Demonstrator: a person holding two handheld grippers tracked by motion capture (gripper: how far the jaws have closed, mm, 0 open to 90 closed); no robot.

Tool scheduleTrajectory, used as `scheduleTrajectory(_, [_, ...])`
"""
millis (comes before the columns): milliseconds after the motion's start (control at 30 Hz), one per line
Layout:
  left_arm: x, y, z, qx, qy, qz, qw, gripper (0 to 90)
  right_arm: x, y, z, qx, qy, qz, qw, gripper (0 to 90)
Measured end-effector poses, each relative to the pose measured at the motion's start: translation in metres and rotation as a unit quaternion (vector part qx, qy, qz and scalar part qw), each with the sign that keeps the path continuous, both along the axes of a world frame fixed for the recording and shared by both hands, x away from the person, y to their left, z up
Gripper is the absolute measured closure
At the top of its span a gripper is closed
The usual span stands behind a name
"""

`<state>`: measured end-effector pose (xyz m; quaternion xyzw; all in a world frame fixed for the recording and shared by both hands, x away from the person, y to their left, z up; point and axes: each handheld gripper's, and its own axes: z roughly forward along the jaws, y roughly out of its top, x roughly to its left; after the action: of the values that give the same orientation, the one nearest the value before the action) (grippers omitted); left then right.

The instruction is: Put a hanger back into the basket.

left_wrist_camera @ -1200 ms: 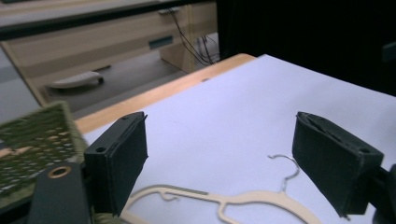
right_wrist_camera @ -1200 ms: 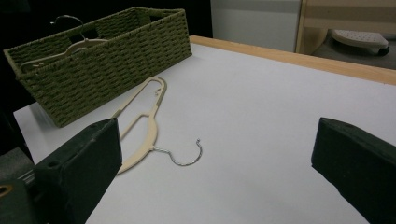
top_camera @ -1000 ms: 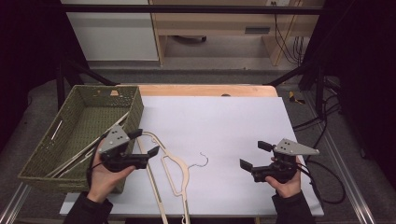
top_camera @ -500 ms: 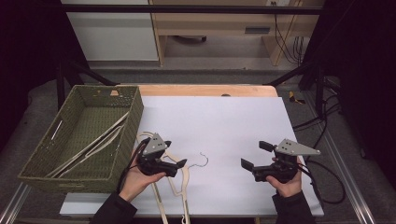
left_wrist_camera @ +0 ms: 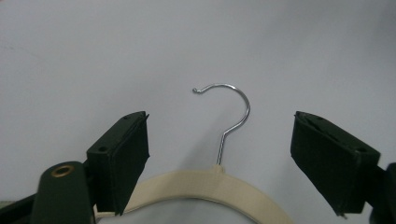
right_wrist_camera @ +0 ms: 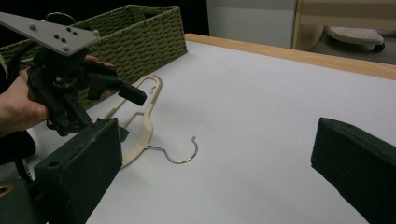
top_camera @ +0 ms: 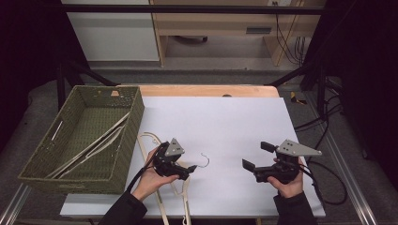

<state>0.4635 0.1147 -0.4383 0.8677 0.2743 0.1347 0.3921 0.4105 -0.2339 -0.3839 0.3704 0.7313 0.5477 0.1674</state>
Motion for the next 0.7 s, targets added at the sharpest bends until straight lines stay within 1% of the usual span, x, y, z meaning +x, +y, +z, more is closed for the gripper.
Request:
scheduleTrajectory(33, [0.002, -0.001, -0.005, 0.009, 0.003, -0.003, 1.0000, 21.4, 0.000, 0.000, 0.000, 0.000, 0.000, 0.000, 1.0000, 2.5])
scheduleTrajectory(67, [0.003, -0.001, -0.006, 0.014, 0.006, -0.005, 0.9999, 22.1, 0.000, 0.000, 0.000, 0.000, -0.001, 0.001, 1.0000, 2.5])
scheduleTrajectory(100, [0.003, -0.001, -0.006, 0.014, 0.006, -0.005, 0.9999, 23.0, 0.000, 0.000, 0.000, 0.000, -0.001, 0.001, 1.0000, 2.5])
scheduleTrajectory(133, [0.005, -0.001, -0.010, 0.021, 0.009, -0.007, 0.9997, 24.8, 0.000, 0.000, 0.000, 0.001, 0.001, 0.000, 1.0000, 2.5])
scheduleTrajectory(167, [0.006, -0.002, -0.012, 0.020, 0.014, -0.007, 0.9997, 25.9, 0.000, 0.000, 0.000, 0.001, 0.001, 0.000, 1.0000, 2.5])
scheduleTrajectory(200, [0.007, -0.002, -0.013, 0.025, 0.017, -0.010, 0.9995, 27.2, 0.000, 0.000, 0.000, 0.000, 0.000, 0.001, 1.0000, 2.6])
scheduleTrajectory(267, [0.008, -0.002, -0.015, 0.027, 0.017, -0.009, 0.9994, 30.9, 0.000, 0.000, 0.000, 0.001, 0.000, 0.001, 1.0000, 2.7])
scheduleTrajectory(300, [0.010, -0.003, -0.018, 0.035, 0.021, -0.009, 0.9991, 35.0, 0.000, 0.001, -0.001, 0.000, 0.002, 0.001, 1.0000, 2.8])
scheduleTrajectory(367, [0.011, -0.004, -0.019, 0.032, 0.022, -0.007, 0.9992, 39.5, 0.000, 0.001, -0.001, -0.001, 0.003, 0.001, 1.0000, 2.8])
scheduleTrajectory(400, [0.013, -0.004, -0.021, 0.034, 0.027, -0.015, 0.9989, 43.1, 0.000, 0.001, -0.001, -0.001, 0.002, 0.003, 1.0000, 2.9])
scheduleTrajectory(433, [0.013, -0.005, -0.022, 0.031, 0.027, -0.016, 0.9990, 45.4, 0.000, 0.001, -0.001, 0.000, 0.002, 0.003, 1.0000, 3.0])
scheduleTrajectory(533, [0.014, -0.007, -0.023, 0.035, 0.027, -0.021, 0.9988, 51.4, 0.000, 0.002, -0.002, -0.004, 0.003, 0.006, 1.0000, 2.9])
scheduleTrajectory(567, [0.016, -0.008, -0.025, 0.037, 0.028, -0.023, 0.9987, 53.9, 0.001, 0.002, -0.003, 0.001, 0.006, 0.003, 1.0000, 3.1])
scheduleTrajectory(600, [0.016, -0.008, -0.025, 0.038, 0.032, -0.027, 0.9984, 56.0, 0.001, 0.003, -0.003, 0.000, 0.006, 0.002, 1.0000, 3.1])
scheduleTrajectory(667, [0.017, -0.009, -0.026, 0.040, 0.032, -0.029, 0.9982, 60.4, 0.001, 0.003, -0.003, 0.000, 0.005, 0.002, 1.0000, 3.1])
scheduleTrajectory(700, [0.017, -0.010, -0.028, 0.042, 0.036, -0.032, 0.9979, 62.8, 0.001, 0.003, -0.003, -0.001, 0.006, 0.005, 1.0000, 3.1])
